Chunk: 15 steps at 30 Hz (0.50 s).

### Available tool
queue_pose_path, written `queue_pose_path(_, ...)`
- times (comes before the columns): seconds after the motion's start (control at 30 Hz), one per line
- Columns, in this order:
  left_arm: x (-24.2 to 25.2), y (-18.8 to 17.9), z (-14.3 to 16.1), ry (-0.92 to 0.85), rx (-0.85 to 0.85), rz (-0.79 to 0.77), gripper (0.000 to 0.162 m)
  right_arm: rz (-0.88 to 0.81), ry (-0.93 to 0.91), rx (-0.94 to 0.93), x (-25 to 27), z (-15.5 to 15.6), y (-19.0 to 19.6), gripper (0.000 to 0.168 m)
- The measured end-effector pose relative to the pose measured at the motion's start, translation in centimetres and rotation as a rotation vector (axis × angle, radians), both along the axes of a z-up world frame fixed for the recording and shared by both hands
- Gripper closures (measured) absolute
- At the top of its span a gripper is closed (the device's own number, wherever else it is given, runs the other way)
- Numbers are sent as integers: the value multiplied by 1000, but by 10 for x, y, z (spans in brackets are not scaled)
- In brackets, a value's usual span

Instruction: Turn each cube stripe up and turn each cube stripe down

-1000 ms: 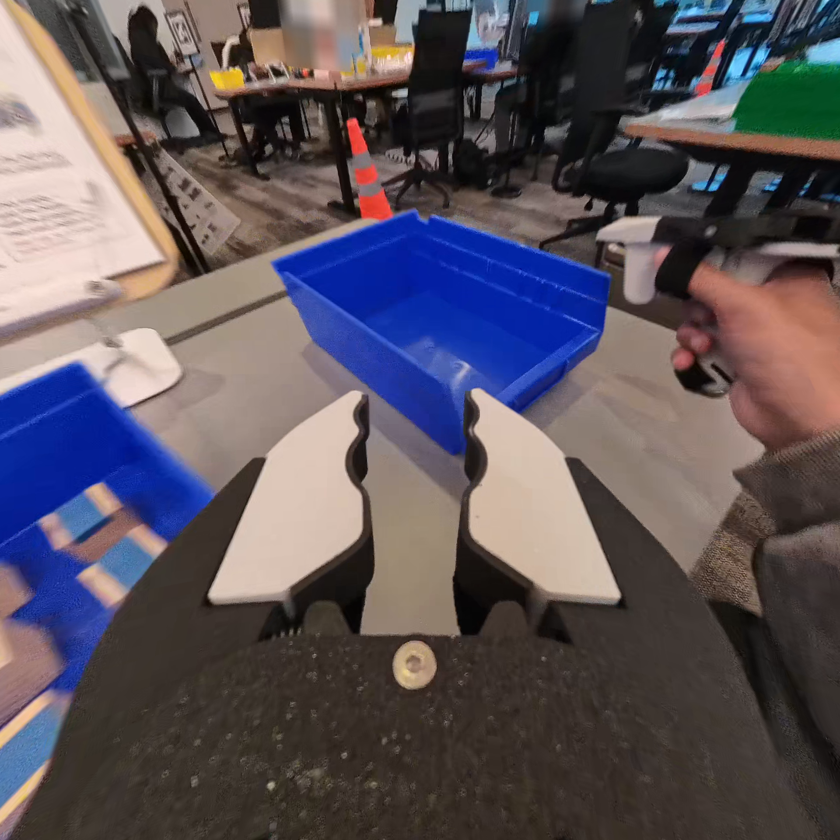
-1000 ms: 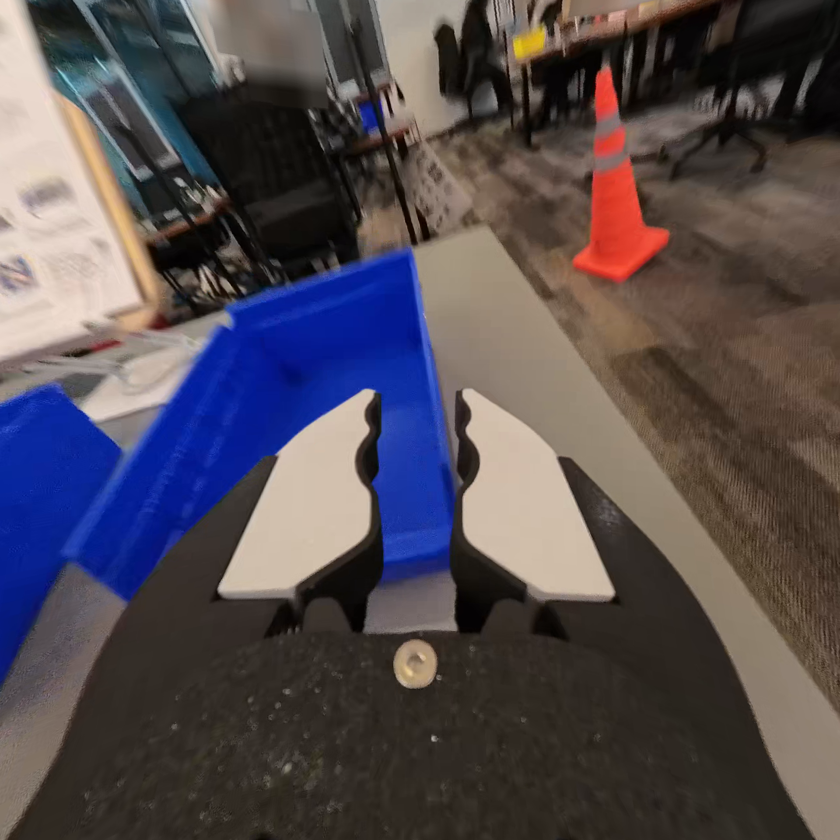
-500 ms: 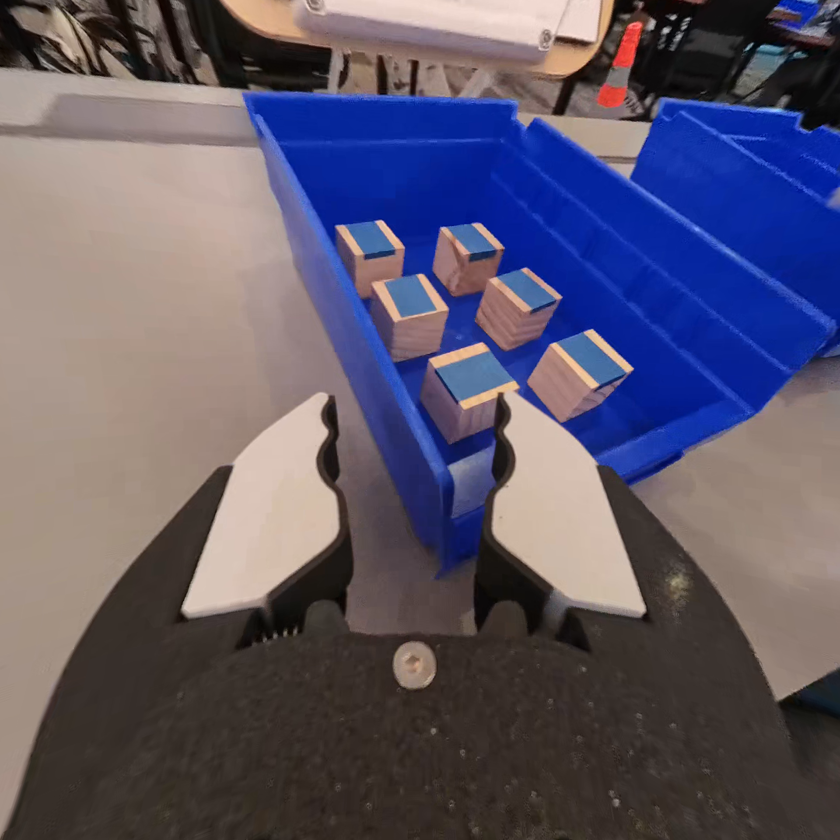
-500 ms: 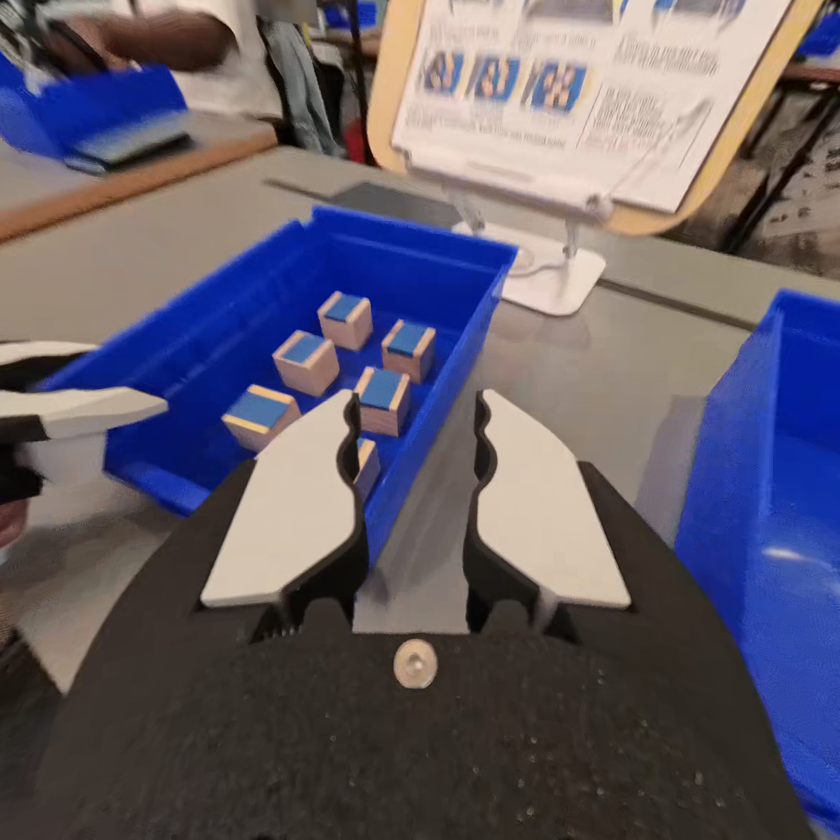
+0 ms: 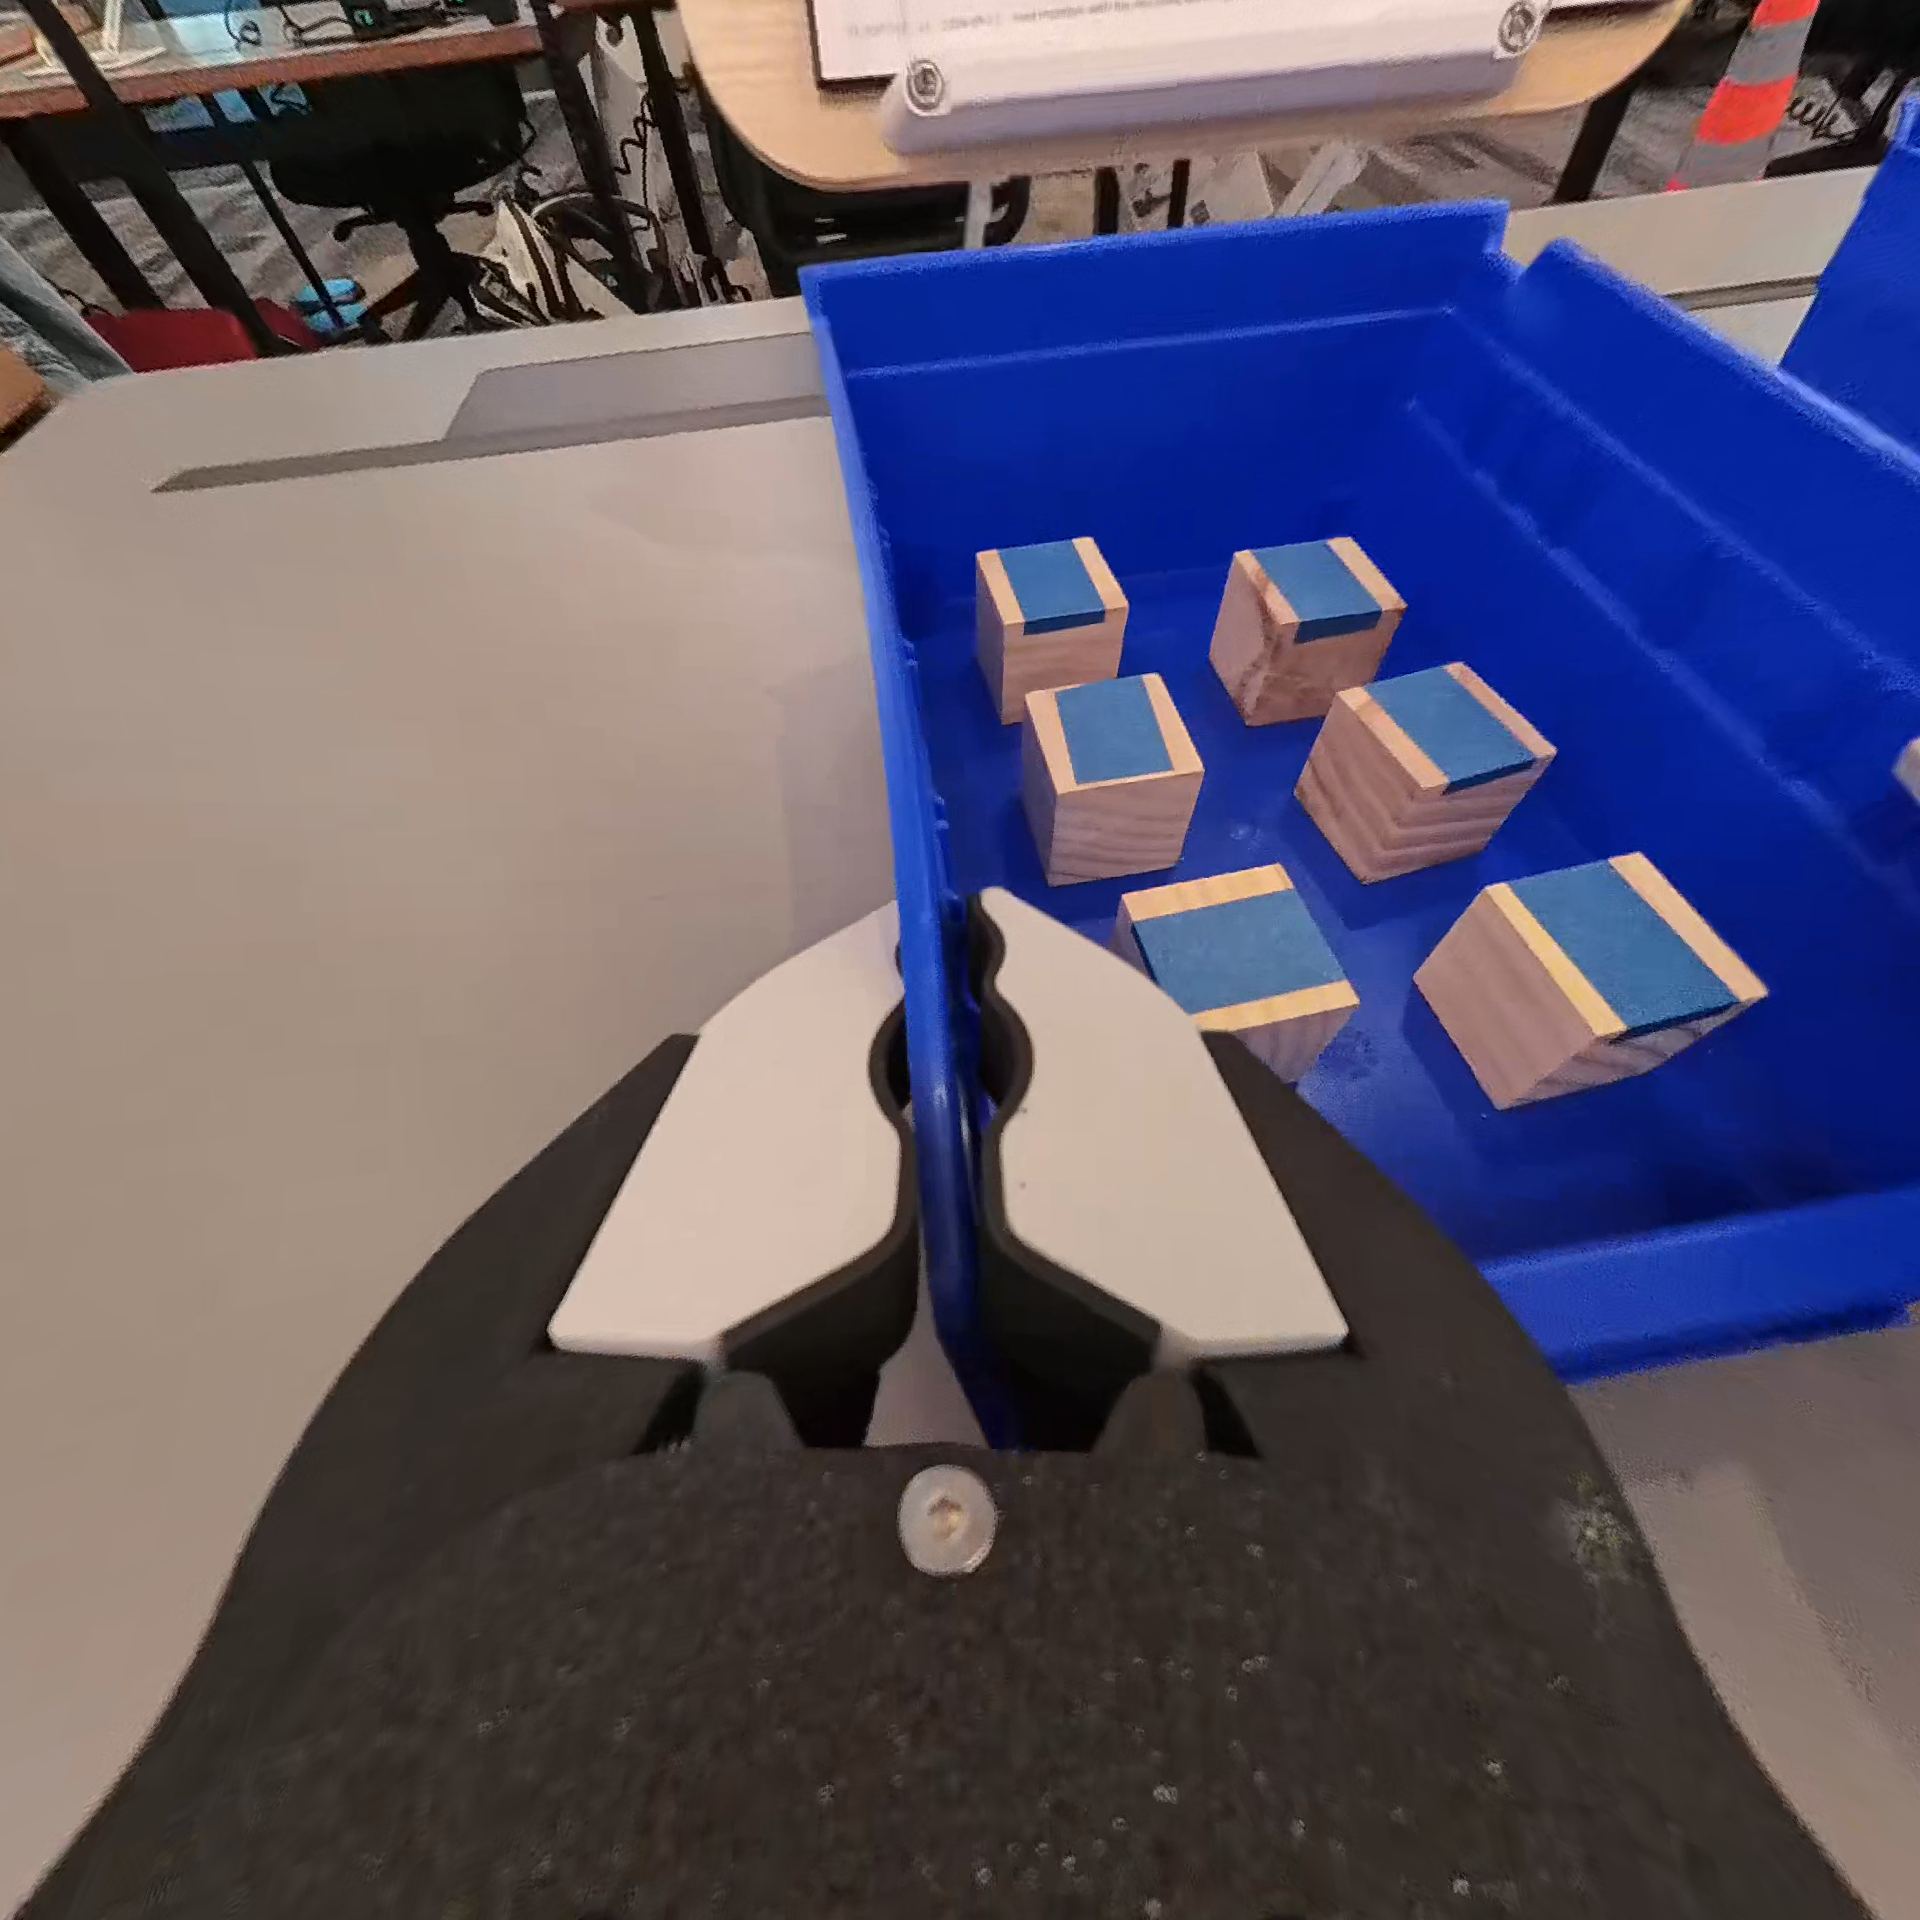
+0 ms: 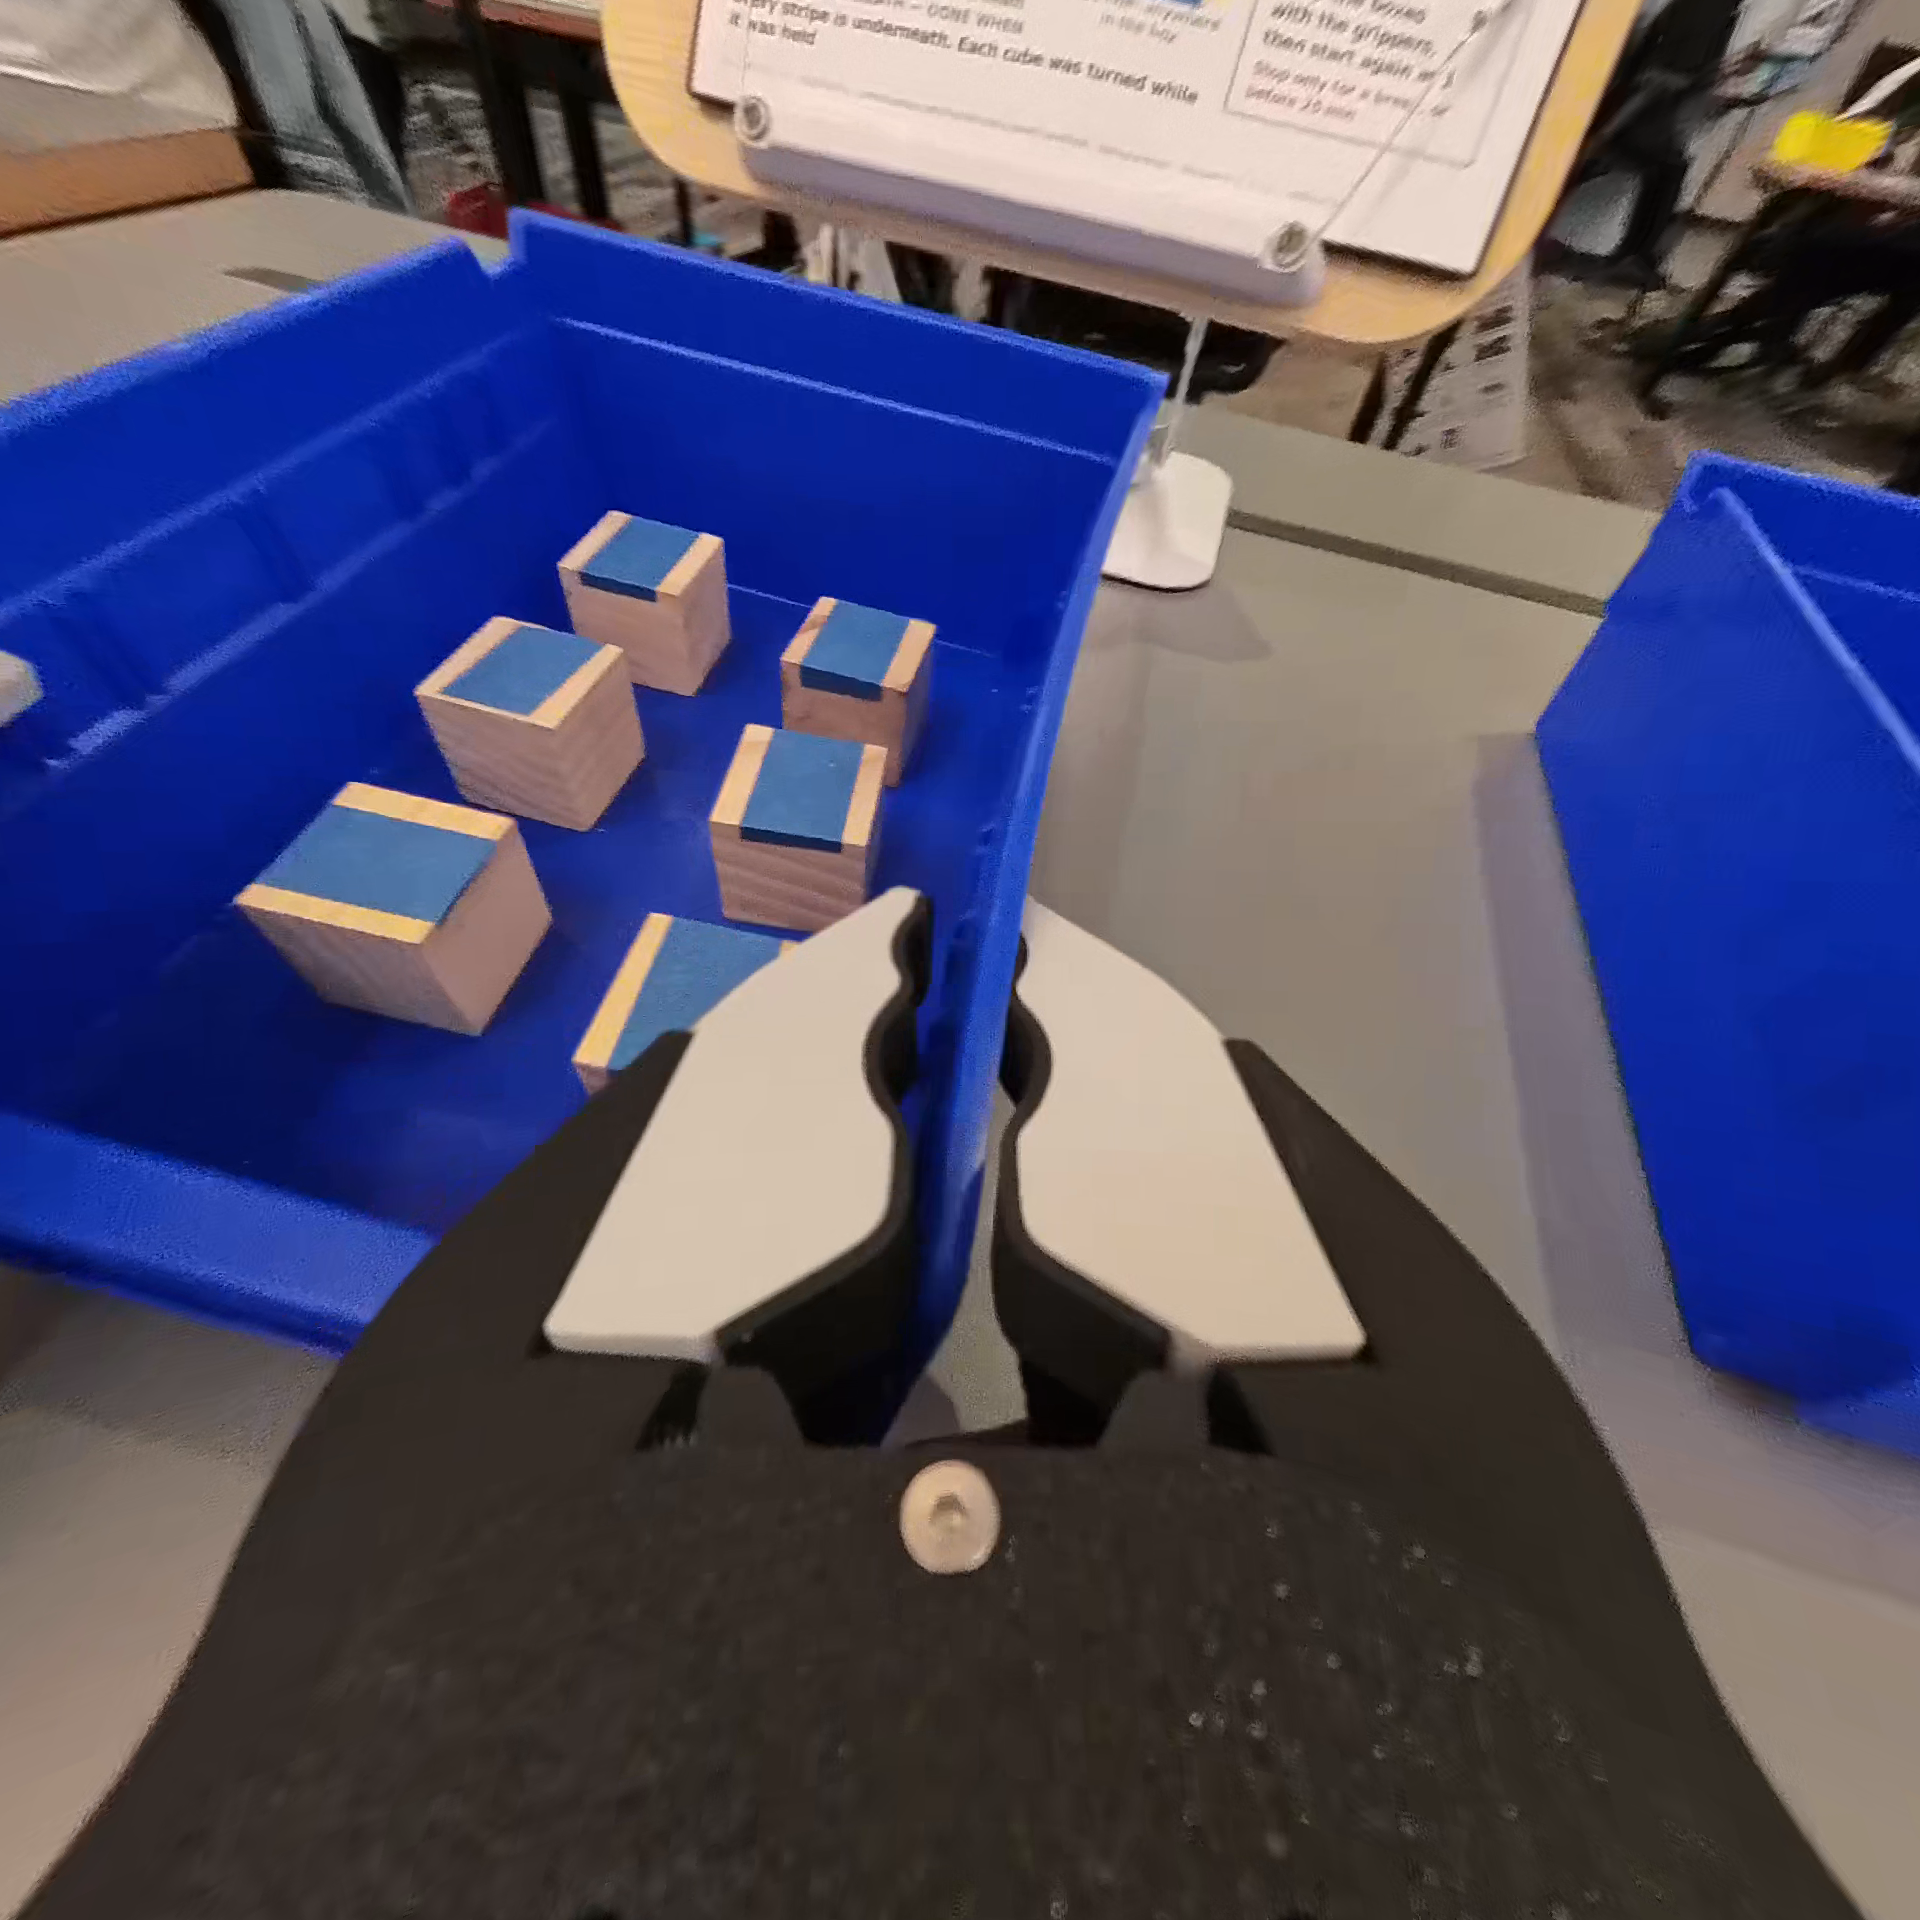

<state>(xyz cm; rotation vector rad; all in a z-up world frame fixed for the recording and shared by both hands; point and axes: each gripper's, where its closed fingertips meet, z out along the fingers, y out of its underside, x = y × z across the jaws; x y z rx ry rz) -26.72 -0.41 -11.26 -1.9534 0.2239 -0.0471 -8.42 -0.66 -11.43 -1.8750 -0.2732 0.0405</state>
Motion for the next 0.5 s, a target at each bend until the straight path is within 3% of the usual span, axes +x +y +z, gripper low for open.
queue_pose_path(0.2, -55, 0, 25, 57, 37, 54, 158, 34, 66, -16, -54, 9, 8, 160)
queue_pose_path(0.5, -203, 26, 45, 45, 59, 194, 158, 134, 102, -43, -204, 33, 54, 159)
